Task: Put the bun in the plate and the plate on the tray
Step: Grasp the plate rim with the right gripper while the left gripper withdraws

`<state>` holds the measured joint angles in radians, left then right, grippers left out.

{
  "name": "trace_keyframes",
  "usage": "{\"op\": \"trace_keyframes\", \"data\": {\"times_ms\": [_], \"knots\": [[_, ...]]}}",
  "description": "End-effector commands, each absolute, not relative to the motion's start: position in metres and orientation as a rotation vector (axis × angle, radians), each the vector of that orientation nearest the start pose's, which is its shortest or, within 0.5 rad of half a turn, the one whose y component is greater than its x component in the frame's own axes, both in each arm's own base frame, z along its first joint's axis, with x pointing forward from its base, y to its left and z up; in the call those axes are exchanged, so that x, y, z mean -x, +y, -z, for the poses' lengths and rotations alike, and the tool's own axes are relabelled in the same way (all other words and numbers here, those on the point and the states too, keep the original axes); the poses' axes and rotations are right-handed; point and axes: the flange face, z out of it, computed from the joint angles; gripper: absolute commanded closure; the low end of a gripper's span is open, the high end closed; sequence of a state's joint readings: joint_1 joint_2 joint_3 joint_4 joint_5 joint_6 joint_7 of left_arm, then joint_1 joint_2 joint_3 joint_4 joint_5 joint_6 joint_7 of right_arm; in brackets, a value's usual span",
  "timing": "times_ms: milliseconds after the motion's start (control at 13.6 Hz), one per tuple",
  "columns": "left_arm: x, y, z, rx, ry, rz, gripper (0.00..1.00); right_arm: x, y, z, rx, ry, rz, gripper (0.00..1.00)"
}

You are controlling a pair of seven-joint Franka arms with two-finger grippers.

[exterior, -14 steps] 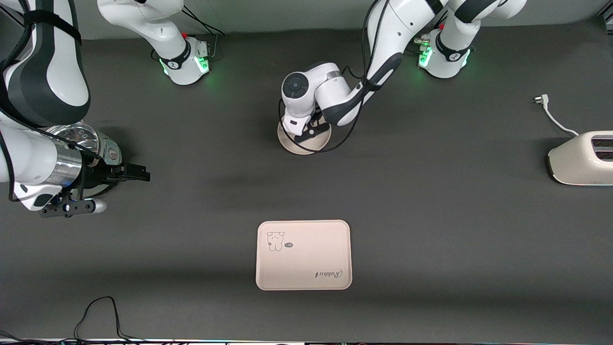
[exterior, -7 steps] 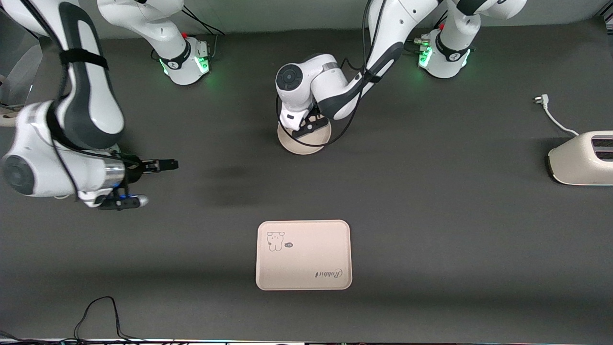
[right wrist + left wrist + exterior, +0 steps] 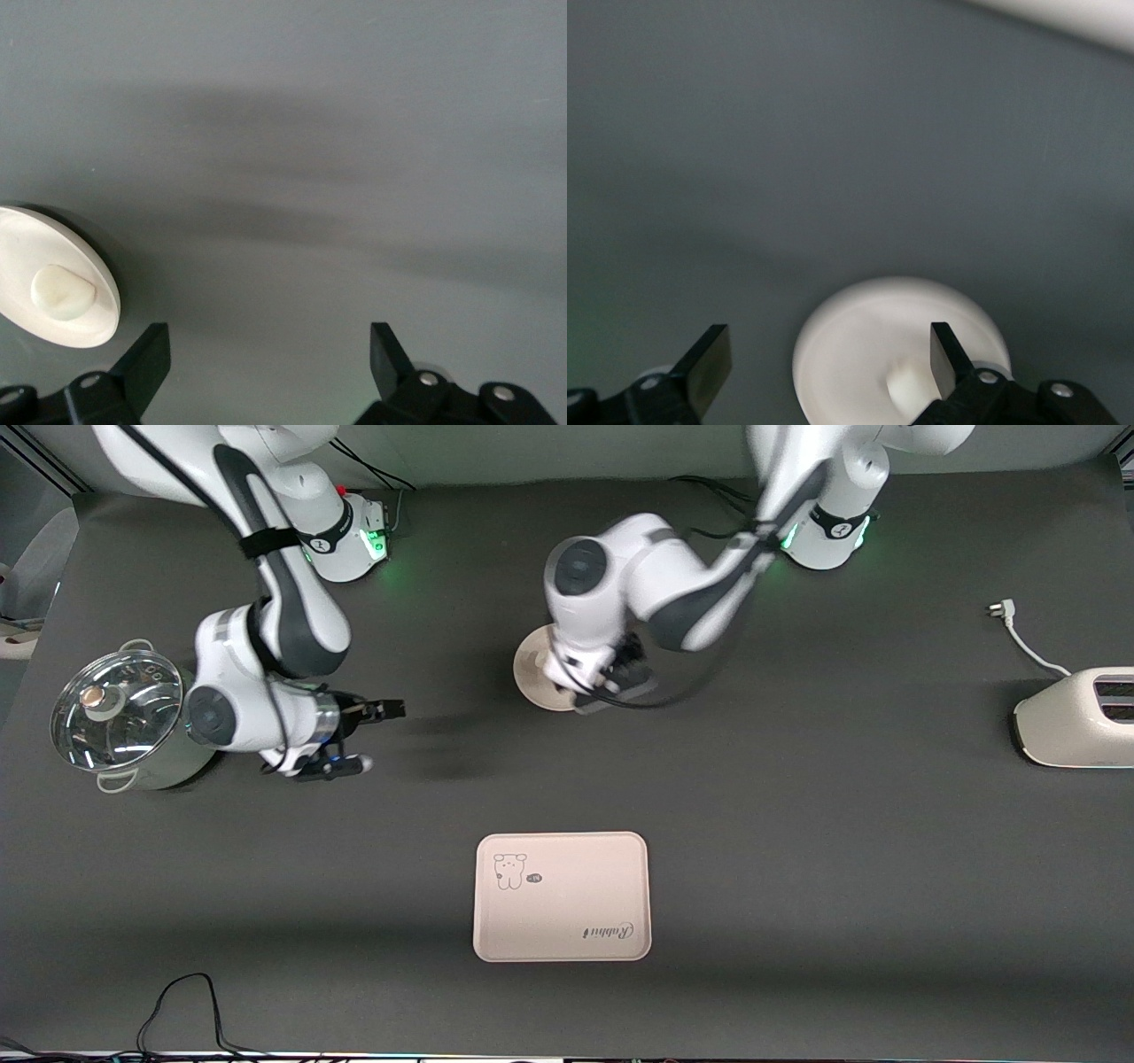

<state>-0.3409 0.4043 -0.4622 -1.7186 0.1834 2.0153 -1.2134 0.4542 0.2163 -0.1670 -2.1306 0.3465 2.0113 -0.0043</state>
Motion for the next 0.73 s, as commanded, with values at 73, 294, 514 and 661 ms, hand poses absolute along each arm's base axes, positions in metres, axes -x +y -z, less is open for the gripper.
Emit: {"op": "trace_keyframes", "data": {"times_ms": [73, 294, 514, 661], "knots": [[-0.566, -0.264, -0.419, 3.037, -0.487, -0.055, 0.0, -0.454, 0.237, -0.281, 2.887, -0.161, -0.445, 0.0], [-0.61, -0.13, -0.425, 3.063, -0.338, -0.08, 0.0, -0.433, 0.284, -0.263, 2.93, -0.181, -0.412, 0.0], [-0.615, -0.038, -0.45, 3.066, -0.211, -0.067, 0.0, -0.412, 0.323, -0.24, 2.914, -0.138, -0.386, 0.0], [-0.608, -0.008, -0.474, 3.047, -0.169, -0.048, 0.0, -0.405, 0.335, -0.22, 2.919, -0.116, -0.344, 0.0]]}}
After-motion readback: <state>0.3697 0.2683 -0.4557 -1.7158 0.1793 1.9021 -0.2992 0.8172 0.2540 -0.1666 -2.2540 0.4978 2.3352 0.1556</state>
